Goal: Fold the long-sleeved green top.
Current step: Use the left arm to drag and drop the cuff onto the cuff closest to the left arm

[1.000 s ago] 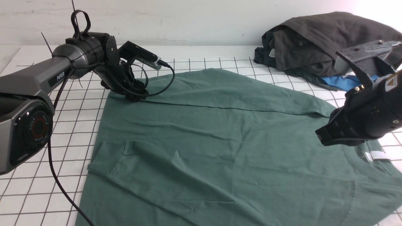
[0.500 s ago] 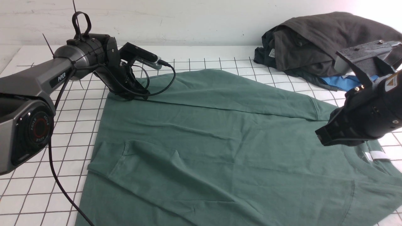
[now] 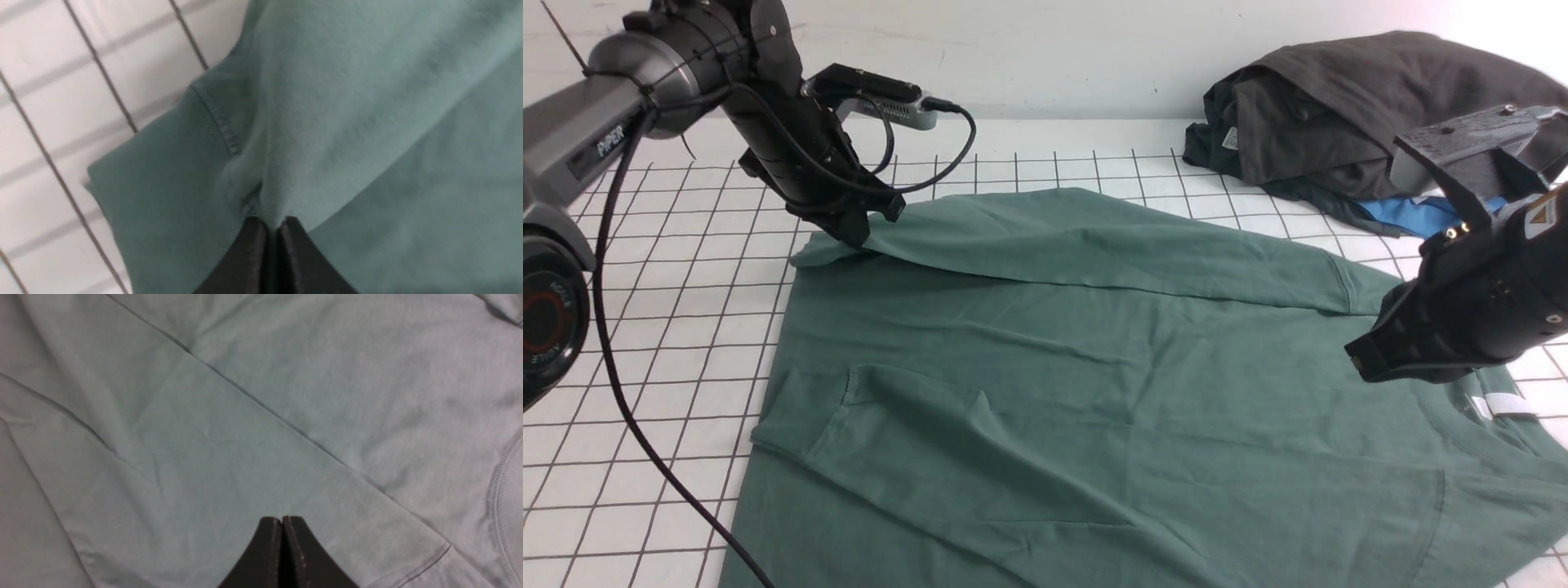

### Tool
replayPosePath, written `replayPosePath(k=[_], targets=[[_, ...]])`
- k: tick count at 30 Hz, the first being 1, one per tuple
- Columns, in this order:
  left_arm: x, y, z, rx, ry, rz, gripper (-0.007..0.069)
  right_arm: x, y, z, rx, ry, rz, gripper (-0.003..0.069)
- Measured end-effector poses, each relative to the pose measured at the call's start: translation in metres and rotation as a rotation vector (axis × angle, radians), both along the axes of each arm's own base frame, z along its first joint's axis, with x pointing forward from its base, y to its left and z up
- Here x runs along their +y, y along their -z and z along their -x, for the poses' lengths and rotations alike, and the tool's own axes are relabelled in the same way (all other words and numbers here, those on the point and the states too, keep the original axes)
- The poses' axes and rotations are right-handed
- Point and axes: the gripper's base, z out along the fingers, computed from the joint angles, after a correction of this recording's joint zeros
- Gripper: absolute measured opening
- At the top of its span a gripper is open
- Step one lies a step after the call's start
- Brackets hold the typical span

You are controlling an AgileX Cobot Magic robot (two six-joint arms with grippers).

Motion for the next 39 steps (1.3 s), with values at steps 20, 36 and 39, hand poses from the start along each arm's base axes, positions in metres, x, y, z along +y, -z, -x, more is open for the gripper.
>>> replayPosePath(k=[20,36,39], targets=[[-0.014,-0.013,0.157,0.185,0.082,-0.143,0.0006,-0.016,-0.054,0.065,-0.076,-0.041,-0.063,-0.0014],[-0.009,0.034,0.172,0.190,0.076,-0.158,0.0197,-0.015,-0.049,0.073,-0.030,-0.055,-0.081,-0.0014],[-0.008,0.028,0.174,0.176,0.075,-0.154,0.0315,-0.009,-0.040,0.079,-0.003,-0.091,-0.069,-0.0014]])
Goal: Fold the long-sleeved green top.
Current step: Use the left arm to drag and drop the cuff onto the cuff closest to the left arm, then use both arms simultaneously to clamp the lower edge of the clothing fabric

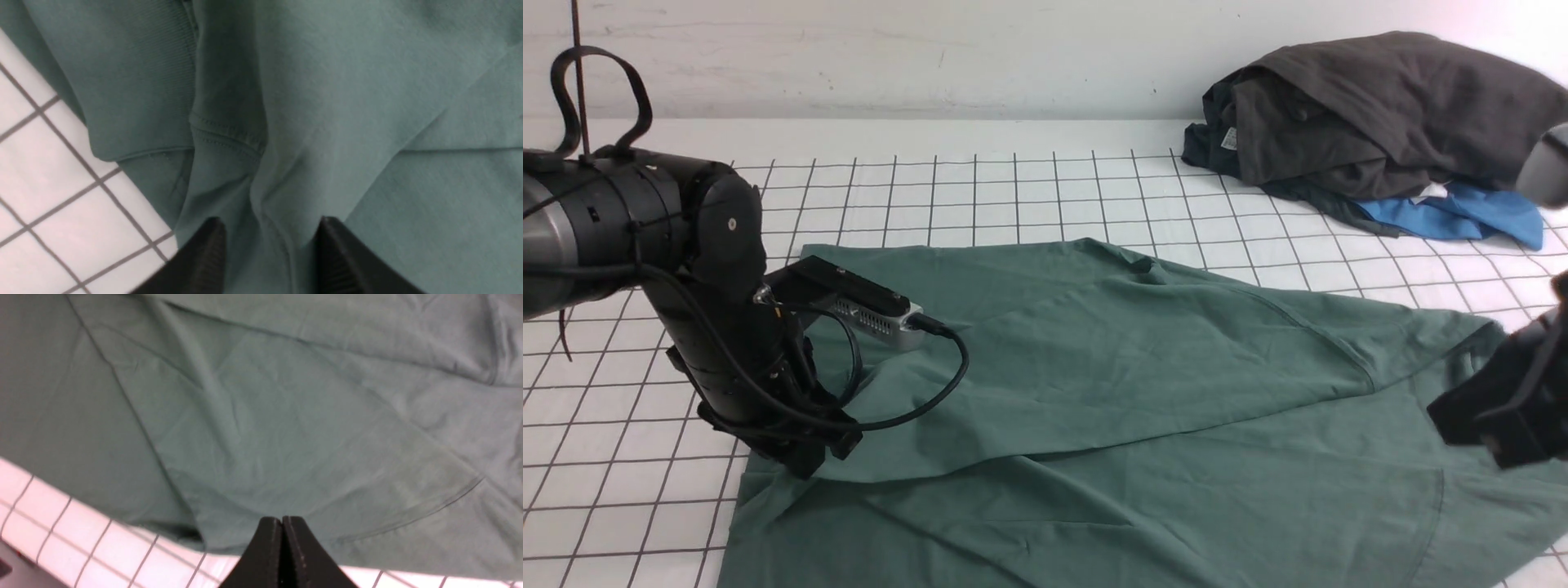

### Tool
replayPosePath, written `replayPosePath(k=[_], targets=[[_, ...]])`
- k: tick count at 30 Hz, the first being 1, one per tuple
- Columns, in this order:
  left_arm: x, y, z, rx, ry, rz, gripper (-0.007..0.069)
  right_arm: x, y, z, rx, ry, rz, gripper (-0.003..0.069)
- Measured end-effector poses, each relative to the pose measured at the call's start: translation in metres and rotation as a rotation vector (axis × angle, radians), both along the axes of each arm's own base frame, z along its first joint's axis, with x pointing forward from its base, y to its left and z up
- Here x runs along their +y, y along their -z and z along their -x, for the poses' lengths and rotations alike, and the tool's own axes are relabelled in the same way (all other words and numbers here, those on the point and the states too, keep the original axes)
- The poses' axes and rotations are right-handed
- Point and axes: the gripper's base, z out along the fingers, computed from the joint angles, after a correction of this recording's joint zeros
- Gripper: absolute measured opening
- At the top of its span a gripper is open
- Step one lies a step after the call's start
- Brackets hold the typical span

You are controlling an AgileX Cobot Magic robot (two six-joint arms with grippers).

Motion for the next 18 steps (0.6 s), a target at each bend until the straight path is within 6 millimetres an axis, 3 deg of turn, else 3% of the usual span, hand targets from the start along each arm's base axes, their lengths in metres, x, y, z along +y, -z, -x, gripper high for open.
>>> replayPosePath(k=[3,4,5,7,9,11,14,18], targets=[[-0.002,-0.017,0.008,-0.030,0.012,0.010,0.0398,0.008,0.014,0.009,0.039,-0.057,0.027,-0.0014],[-0.008,-0.037,0.022,-0.070,0.047,0.020,0.0431,0.014,0.027,0.016,0.071,-0.103,0.058,-0.0014],[-0.007,-0.039,0.023,-0.075,0.048,0.021,0.0433,0.014,0.028,0.017,0.074,-0.105,0.060,-0.0014],[-0.018,-0.059,0.047,-0.099,0.118,0.030,0.0444,0.016,0.042,0.024,0.110,-0.131,0.104,-0.0014],[-0.029,-0.066,0.072,-0.078,0.205,0.026,0.0447,0.015,0.051,0.027,0.127,-0.136,0.137,-0.0014],[-0.036,-0.060,0.094,-0.015,0.292,0.004,0.0447,0.014,0.055,0.028,0.133,-0.139,0.158,-0.0014],[-0.042,-0.032,0.127,0.112,0.437,-0.055,0.0447,0.013,0.056,0.028,0.133,-0.139,0.165,-0.0014],[-0.039,0.002,0.153,0.203,0.555,-0.103,0.0447,0.014,0.056,0.028,0.138,-0.138,0.148,-0.0014]])
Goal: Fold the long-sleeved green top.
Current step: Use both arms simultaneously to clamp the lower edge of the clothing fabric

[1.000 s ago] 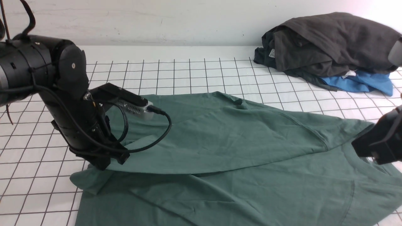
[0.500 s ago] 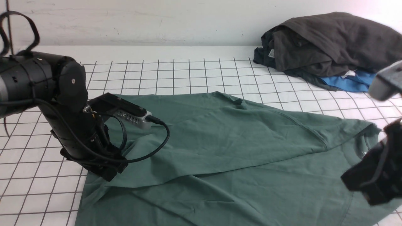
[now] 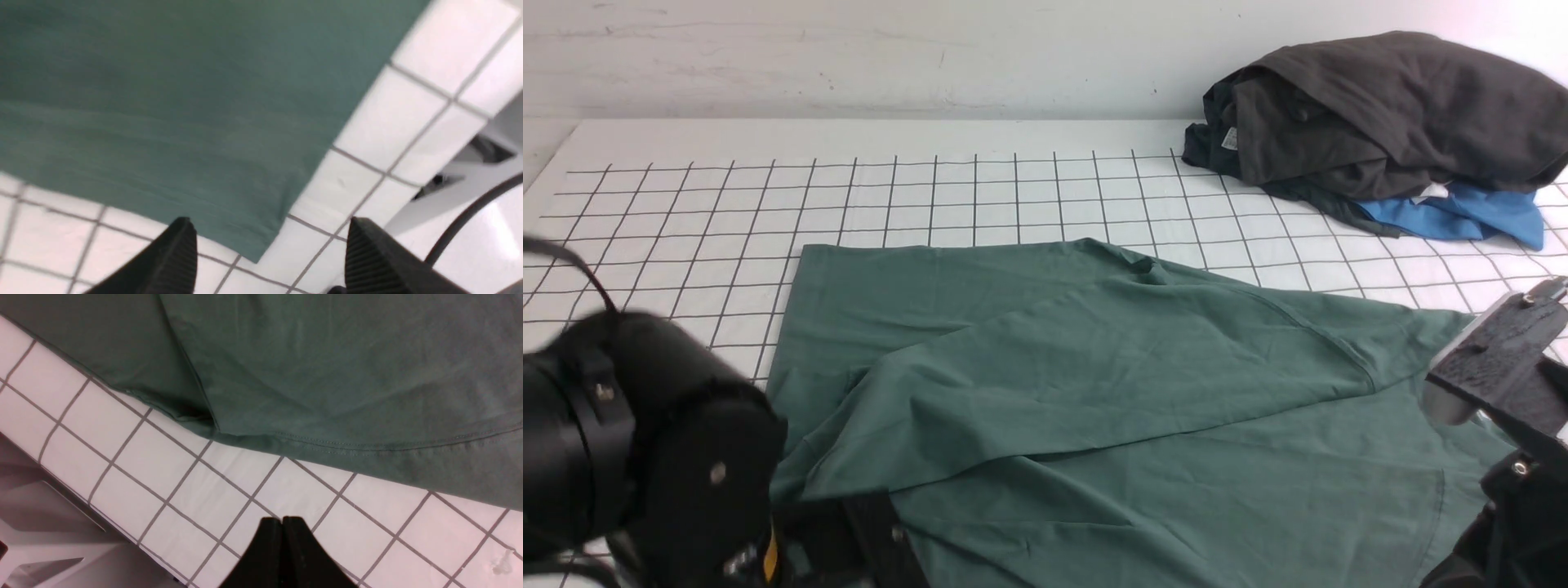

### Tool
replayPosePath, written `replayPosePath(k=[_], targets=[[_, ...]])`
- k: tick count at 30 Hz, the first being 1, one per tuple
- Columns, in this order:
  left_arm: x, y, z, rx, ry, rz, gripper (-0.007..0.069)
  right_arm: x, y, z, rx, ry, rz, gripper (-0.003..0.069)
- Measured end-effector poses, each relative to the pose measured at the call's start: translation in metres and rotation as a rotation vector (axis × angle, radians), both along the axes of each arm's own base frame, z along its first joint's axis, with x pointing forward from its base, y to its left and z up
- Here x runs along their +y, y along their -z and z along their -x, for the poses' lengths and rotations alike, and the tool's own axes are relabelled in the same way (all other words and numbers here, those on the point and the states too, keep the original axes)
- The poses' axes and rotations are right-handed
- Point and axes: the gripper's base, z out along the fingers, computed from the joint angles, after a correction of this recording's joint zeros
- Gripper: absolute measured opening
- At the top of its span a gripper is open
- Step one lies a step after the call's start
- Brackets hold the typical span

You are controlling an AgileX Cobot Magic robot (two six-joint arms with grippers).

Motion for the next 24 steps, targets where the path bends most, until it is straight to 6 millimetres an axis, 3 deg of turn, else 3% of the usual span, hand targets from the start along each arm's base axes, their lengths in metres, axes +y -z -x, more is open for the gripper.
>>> replayPosePath(k=[2,7,24], targets=[[0.002,0.018,0.012,0.007,0.040,-0.008,0.0447,0.001,0.000,0.000,0.004,0.000,-0.009,-0.0014],[0.007,0.039,0.025,-0.002,0.103,-0.005,0.0447,0.001,0.000,0.001,0.005,0.000,-0.011,-0.0014],[0.009,0.053,0.020,-0.119,0.205,-0.013,0.0447,0.001,0.000,0.001,0.004,0.000,-0.013,-0.0014]])
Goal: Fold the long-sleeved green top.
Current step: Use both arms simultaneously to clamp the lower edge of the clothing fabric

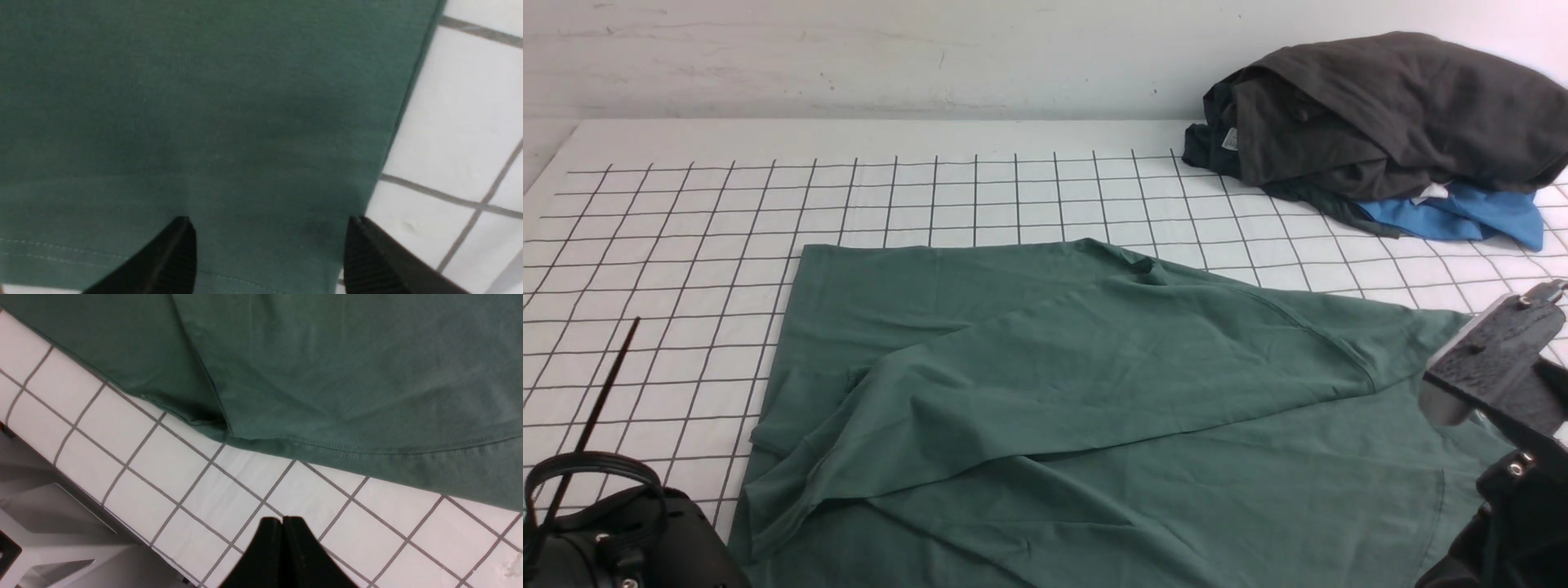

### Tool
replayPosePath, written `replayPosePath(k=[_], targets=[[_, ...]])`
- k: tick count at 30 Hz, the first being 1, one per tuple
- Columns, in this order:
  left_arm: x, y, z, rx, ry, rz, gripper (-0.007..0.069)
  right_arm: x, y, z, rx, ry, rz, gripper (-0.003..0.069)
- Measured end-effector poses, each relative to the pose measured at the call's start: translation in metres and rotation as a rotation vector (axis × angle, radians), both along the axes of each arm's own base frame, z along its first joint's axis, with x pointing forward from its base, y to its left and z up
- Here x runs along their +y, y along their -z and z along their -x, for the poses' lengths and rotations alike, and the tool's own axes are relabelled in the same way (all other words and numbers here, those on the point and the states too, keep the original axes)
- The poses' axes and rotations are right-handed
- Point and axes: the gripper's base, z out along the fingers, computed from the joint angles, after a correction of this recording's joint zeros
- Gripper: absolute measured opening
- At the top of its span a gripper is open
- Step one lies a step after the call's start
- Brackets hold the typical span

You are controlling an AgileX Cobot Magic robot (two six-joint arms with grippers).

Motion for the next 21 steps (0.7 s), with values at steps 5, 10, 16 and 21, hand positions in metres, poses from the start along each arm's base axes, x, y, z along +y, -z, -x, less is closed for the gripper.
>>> replayPosePath(k=[5,10,16,21], targets=[[-0.0014,0.0069,-0.0013,0.024,0.000,-0.021,0.0447,-0.0020,-0.0040,0.0033,-0.020,0.000,-0.012,-0.0014],[-0.0015,0.0071,-0.0017,0.021,0.001,-0.020,0.0446,-0.0038,-0.0076,0.0064,-0.038,0.000,-0.023,-0.0014],[-0.0017,0.0069,-0.0017,0.018,-0.033,-0.021,0.0374,-0.0044,-0.0086,0.0073,-0.043,0.000,-0.026,-0.0014],[-0.0073,0.0015,-0.0087,-0.022,-0.100,0.005,0.0226,-0.0044,-0.0086,0.0073,-0.043,0.000,-0.026,-0.0014]])
